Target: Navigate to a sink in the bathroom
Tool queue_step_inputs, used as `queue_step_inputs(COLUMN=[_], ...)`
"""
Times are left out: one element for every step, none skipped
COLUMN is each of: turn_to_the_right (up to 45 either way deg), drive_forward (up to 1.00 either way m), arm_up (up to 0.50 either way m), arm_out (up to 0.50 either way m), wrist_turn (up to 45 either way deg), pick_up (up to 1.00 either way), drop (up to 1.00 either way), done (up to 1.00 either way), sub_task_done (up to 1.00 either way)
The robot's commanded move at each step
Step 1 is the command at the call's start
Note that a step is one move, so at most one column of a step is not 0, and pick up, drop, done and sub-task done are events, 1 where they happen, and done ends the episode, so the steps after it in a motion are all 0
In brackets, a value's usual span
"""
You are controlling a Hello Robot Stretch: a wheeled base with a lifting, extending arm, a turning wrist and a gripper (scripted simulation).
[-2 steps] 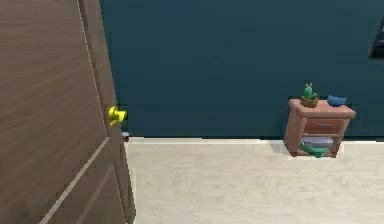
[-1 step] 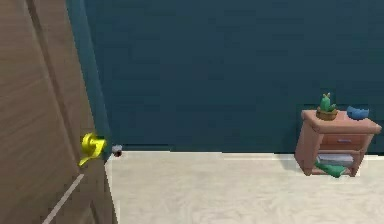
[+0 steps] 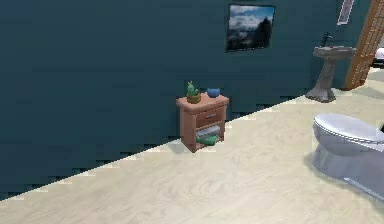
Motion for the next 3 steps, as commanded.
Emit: queue_step_inputs(turn_to_the_right=[0.0,27.0,0.0], drive_forward=[0.45,0.0,1.0], arm_up=[0.0,0.0,0.0], arm_out=[0.0,0.0,0.0], wrist_turn=[0.0,0.0,0.0], pick_up=[0.0,0.0,0.0], drop=[0.0,0.0,0.0], done=[0.0,0.0,0.0], sub_task_done=[0.0,0.0,0.0])
